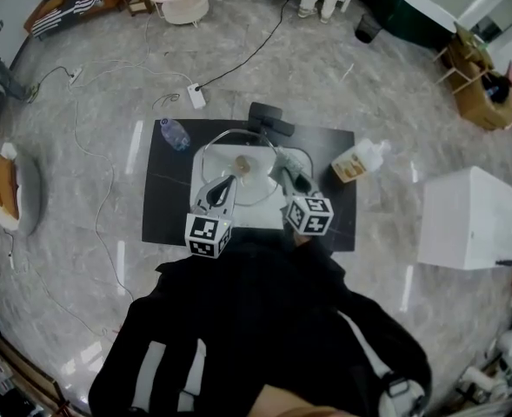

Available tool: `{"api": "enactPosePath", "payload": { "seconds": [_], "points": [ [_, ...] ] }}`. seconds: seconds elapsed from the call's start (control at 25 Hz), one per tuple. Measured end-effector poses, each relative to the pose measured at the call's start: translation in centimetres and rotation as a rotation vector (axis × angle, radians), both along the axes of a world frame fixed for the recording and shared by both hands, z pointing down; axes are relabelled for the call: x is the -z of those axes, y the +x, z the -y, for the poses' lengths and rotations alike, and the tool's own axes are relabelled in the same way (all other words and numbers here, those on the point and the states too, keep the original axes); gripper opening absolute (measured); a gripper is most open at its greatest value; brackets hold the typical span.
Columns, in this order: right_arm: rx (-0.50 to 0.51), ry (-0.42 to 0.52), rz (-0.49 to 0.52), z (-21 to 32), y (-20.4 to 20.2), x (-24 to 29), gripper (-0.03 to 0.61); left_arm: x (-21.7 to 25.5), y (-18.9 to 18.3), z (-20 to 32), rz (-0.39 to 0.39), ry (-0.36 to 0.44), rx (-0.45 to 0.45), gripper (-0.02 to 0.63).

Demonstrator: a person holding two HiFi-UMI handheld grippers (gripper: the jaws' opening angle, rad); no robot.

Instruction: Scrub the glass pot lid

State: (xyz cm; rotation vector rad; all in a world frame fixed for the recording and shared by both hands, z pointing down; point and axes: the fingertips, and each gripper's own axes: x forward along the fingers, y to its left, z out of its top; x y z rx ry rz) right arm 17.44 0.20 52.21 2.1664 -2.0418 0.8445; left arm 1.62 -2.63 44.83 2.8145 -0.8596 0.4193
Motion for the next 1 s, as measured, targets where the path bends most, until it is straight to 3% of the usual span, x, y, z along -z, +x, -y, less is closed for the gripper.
{"api": "enactPosePath", "payload": {
  "seconds": [0.28,1.0],
  "points": [
    [0.055,0.089,-0.063,-0.1,-1.2,3.0,0.066,-0.1,0.2,0.5,0.001,0.003,-0.001,0.003],
    [0.076,0.156,-0.099,-0.5,-1.9,5.4,0.066,0.1,0.2,0.8,-0.002,0.006,-0.007,0.003]
  ]
}}
